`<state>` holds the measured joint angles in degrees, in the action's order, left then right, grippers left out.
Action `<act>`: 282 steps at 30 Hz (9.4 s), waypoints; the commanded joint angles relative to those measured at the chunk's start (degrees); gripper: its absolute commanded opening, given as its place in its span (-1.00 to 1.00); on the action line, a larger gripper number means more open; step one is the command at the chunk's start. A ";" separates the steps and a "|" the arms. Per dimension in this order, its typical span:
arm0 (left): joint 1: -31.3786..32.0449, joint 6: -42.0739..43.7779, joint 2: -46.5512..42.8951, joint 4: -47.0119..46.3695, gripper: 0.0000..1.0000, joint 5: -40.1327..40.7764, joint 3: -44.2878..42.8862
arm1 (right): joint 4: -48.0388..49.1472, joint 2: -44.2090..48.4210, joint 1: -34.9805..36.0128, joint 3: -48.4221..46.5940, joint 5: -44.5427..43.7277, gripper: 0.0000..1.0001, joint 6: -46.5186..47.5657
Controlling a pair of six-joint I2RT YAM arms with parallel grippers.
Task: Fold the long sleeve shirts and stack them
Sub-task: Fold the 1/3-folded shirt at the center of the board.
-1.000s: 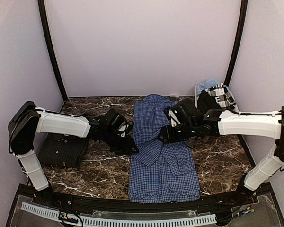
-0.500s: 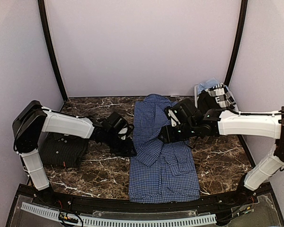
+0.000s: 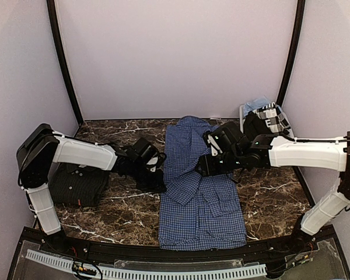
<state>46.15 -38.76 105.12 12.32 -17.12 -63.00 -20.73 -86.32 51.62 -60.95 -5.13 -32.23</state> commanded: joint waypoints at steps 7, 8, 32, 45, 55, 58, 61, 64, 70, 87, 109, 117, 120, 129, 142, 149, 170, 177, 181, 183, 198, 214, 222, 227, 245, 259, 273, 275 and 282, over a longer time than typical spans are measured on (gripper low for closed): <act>0.59 3.81 -2.39 0.03 -1.00 -2.09 -3.64 | 0.77 1.24 0.11 0.60 -2.32 0.09 -0.83; 0.77 4.10 -2.65 -0.46 -1.00 -2.86 -4.42 | 0.52 1.38 0.15 0.58 -2.98 0.09 -0.90; 13.78 11.26 8.19 6.89 -0.32 -12.00 -22.52 | -4.43 11.48 -6.88 8.91 -7.26 0.12 -2.83; 9.79 -2.17 8.67 1.85 -0.25 -5.35 -16.82 | -3.08 11.78 -6.88 12.93 -3.35 0.13 -2.11; 9.66 -7.11 14.72 -2.31 -0.15 -7.34 -19.57 | -1.39 11.95 -6.88 14.25 -2.31 0.13 -0.23; 9.67 -8.10 16.34 -2.46 -0.13 -7.45 -20.91 | -1.16 12.28 -6.90 14.62 -2.34 0.14 0.28; 9.75 -9.53 16.98 -5.07 -0.13 -9.04 -21.46 | -0.97 12.79 -6.88 14.97 -2.35 0.14 0.71; 9.99 -10.52 17.95 -5.64 -0.13 -9.88 -22.58 | -1.01 13.10 -6.88 15.07 -2.52 0.14 0.88; 10.22 -11.80 18.65 -6.71 -0.21 -10.72 -23.90 | -1.02 14.17 -6.88 15.31 -2.78 0.14 0.72; 9.18 -12.17 13.52 1.59 -1.00 -14.52 -24.67 | -2.66 16.09 -6.61 17.68 1.79 0.15 1.37; 1.31 -5.36 -0.28 7.06 -1.00 -20.10 -2.78 | -2.56 9.56 -3.45 14.30 2.61 0.15 0.47; -0.61 -3.73 -2.12 8.83 -1.00 -18.92 -2.35 | -2.59 8.52 -3.45 13.20 1.78 0.15 0.24; -0.78 -2.94 -2.23 9.19 -1.00 -19.22 -2.08 | -1.36 7.83 -3.51 12.93 1.36 0.15 0.07; -0.76 -2.47 -1.20 8.66 -1.00 -19.17 -2.16 | 9.32 -0.84 -7.82 5.39 2.64 0.16 0.81; -0.80 -1.82 -2.17 11.16 -1.00 -20.60 -3.79 | 15.52 -14.09 -13.53 -3.63 10.47 0.15 0.60; -0.91 -0.59 -2.21 12.19 -0.96 -18.38 -3.76 | 19.04 -17.09 -15.47 -4.16 11.84 0.04 -2.11; -4.58 4.95 1.33 15.24 -0.56 -6.50 -16.03 | 22.58 -23.04 -17.44 -7.10 14.50 -0.28 -4.24; -9.71 8.32 9.44 9.91 -0.46 1.23 -30.21 | 21.39 -22.91 -17.60 -6.66 12.69 -0.70 -4.26; -12.47 9.38 14.65 3.35 -0.31 2.68 -35.68 | 21.35 -22.19 -17.77 -5.35 12.48 -0.87 -4.21; -13.69 9.66 17.24 1.04 -0.23 2.01 -38.08 | 21.43 -21.97 -17.78 -4.79 12.55 -0.93 -4.18; -16.14 9.81 31.15 -7.37 0.09 -4.12 -48.90 | 21.45 -21.54 -18.00 -2.18 11.66 -1.00 -4.24; -16.61 6.68 36.98 -8.18 -0.21 -5.77 -54.33 | 20.91 -20.42 -18.00 -1.06 9.96 -1.00 -3.68; -16.62 6.35 38.66 -7.76 -0.37 -5.29 -55.30 | 20.96 -19.62 -18.26 1.20 7.70 -1.00 -5.03; -17.11 6.04 42.23 -3.97 -0.47 -5.08 -58.70 | 21.49 -19.48 -18.72 2.51 8.10 -1.00 -5.51; -21.71 6.13 41.53 4.55 -0.66 2.16 -56.35 | 12.53 -15.12 -18.46 -5.58 3.46 -0.39 1.48; -21.81 10.42 29.69 6.06 -0.50 1.49 -55.11 | 19.42 -34.53 -16.37 -26.72 21.64 -0.44 7.76; -19.18 3.05 11.19 -4.92 -0.45 -8.55 -20.35 | 23.60 -55.02 -18.48 -43.77 31.44 -0.42 -0.22; -17.52 2.09 9.70 -6.33 -0.40 -9.08 -16.10 | 25.37 -55.37 -18.49 -42.41 32.57 -0.39 -1.72; -12.04 -2.13 3.27 -11.28 -0.24 -10.05 -2.92 | 28.04 -53.47 -18.48 -38.06 33.34 -0.34 -2.78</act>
<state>31.73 -37.76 115.94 4.86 -25.54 -71.22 5.19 -140.57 33.15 -101.10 26.74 -33.63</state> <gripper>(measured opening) 0.352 0.323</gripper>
